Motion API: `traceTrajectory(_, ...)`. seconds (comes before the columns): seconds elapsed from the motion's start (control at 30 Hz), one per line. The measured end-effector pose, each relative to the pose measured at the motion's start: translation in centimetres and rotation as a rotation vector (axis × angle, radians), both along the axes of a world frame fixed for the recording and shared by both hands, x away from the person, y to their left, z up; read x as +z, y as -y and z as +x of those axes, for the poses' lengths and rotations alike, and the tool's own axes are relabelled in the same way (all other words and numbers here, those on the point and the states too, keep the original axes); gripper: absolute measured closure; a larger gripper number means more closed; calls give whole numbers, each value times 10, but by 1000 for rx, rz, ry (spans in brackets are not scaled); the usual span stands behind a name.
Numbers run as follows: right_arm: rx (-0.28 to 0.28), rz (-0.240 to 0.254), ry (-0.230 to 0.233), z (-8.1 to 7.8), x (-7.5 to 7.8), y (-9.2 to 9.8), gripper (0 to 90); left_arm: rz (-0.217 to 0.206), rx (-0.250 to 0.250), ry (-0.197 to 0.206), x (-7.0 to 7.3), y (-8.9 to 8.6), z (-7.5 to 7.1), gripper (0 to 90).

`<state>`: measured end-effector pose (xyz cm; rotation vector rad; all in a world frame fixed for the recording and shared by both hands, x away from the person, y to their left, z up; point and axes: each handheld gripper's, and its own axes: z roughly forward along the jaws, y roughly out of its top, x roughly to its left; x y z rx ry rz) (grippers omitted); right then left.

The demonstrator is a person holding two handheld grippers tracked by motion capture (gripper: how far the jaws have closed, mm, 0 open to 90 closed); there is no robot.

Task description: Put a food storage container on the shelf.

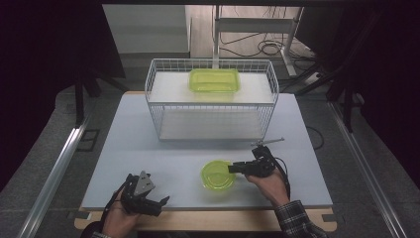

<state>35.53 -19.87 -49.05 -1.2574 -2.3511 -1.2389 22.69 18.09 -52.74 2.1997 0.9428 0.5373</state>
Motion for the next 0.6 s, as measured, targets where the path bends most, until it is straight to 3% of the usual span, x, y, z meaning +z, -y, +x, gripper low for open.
traceTrajectory(0.27,10,28,-74,3,-3,-1,744,1,-2,0,0,0,0,28)
traceTrajectory(0.3,19,60,-108,4,-4,0,791,3,-2,1,0,0,0,28)
traceTrajectory(0.37,29,76,-128,4,-5,-1,800,3,-2,1,0,0,0,28)
traceTrajectory(0.6,41,94,-137,1,-2,-2,810,2,-2,2,0,0,0,28)
